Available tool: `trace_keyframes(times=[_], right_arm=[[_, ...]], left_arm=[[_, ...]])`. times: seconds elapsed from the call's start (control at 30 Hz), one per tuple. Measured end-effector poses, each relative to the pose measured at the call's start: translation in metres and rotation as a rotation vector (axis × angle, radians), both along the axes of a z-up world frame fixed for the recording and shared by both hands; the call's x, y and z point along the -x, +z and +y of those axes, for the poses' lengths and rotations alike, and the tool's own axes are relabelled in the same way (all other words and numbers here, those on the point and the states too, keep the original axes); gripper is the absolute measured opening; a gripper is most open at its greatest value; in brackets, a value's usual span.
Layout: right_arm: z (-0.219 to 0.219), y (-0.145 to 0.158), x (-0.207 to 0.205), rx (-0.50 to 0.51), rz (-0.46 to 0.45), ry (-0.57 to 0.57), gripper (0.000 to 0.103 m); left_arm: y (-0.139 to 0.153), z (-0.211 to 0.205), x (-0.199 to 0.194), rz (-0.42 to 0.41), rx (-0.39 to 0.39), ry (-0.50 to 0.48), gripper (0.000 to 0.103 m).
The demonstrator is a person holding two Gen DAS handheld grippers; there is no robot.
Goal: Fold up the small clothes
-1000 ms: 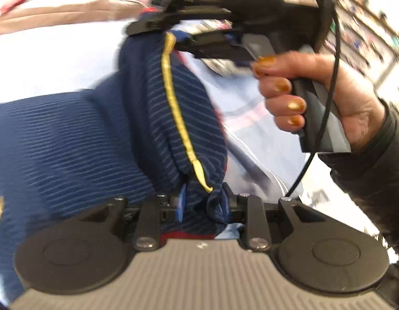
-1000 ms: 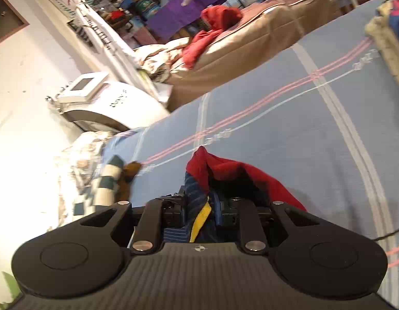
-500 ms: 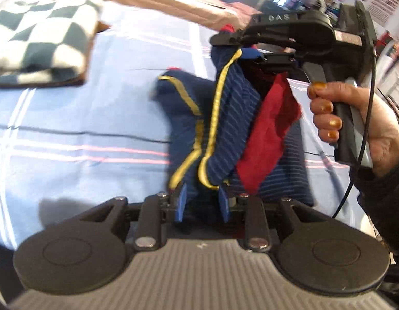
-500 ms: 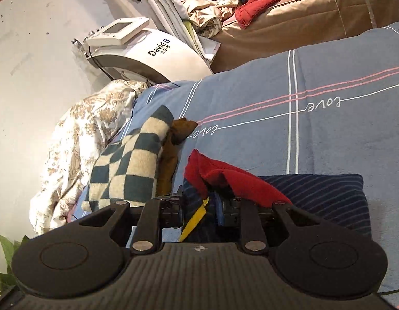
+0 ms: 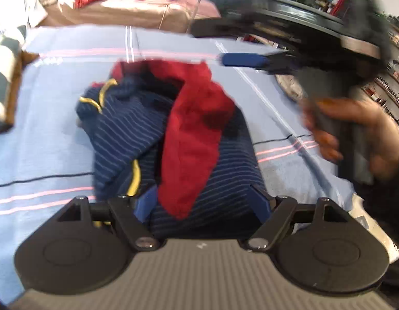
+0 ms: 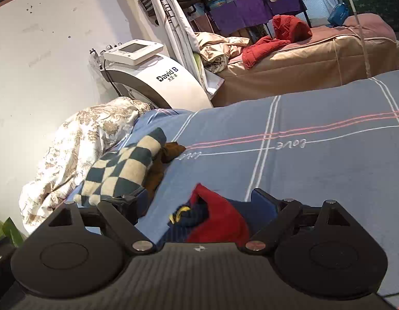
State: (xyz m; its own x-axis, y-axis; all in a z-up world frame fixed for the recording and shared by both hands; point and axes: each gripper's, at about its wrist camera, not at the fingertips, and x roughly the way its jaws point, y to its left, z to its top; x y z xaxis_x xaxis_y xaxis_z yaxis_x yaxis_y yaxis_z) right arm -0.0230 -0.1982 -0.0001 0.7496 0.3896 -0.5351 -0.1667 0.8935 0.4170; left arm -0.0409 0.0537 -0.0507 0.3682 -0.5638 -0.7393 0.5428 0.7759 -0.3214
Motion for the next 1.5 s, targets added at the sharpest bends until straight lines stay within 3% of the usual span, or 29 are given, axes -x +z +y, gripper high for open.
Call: trace_keyframes(times=[0.13, 0.27, 0.4, 0.53, 0.67, 0.7, 0.77, 1.0, 1.17, 1.27, 1.43, 1.5], right_arm=[[-0.021, -0.014, 0.03, 0.047, 0.015, -0.068, 0.103], [-0.028, -0.028, 0.036, -0.008, 0.052, -0.083, 0.103], [-0.008, -0.026, 0.028, 0.01, 0.029, -0.022, 0.103], [0.024, -0.017, 0.007, 0.117, -0.006, 0.041, 0.103], [0.041, -0.024, -0.021, 0.157, 0.071, 0.047, 0.103], [0.044, -0.028, -0.025, 0.165, 0.094, 0.041, 0.079], [0.046, -0.034, -0.028, 0.176, 0.107, 0.027, 0.018], [0.039, -0.01, -0.026, -0.005, 0.07, 0.02, 0.017], [0.064, 0.001, -0.052, -0.093, 0.064, 0.066, 0.017], [0.094, -0.006, -0.064, -0.041, 0.069, 0.104, 0.017], [0.125, -0.049, -0.075, 0.023, 0.152, 0.134, 0.018], [0.127, -0.07, -0.076, 0.046, 0.197, 0.126, 0.028]], left_arm=[[-0.007, -0.016, -0.01, -0.013, -0.041, 0.016, 0.069], [-0.01, -0.011, -0.003, -0.029, -0.07, 0.036, 0.065], [-0.012, -0.017, 0.001, -0.016, -0.066, 0.024, 0.062], [-0.019, -0.028, -0.001, -0.002, -0.084, -0.001, 0.039], [-0.019, -0.033, -0.003, -0.016, -0.112, -0.005, 0.028], [-0.019, -0.032, -0.003, -0.018, -0.117, -0.004, 0.021], [-0.017, -0.032, -0.002, -0.032, -0.134, -0.006, 0.014], [0.0, -0.013, -0.001, -0.037, -0.084, 0.019, 0.008], [0.024, 0.026, 0.002, -0.085, -0.087, 0.117, 0.008], [0.021, 0.048, 0.001, -0.066, -0.114, 0.17, 0.008], [-0.017, 0.061, 0.0, 0.048, -0.127, 0.203, 0.008], [-0.031, 0.061, -0.003, 0.081, -0.118, 0.212, 0.009]])
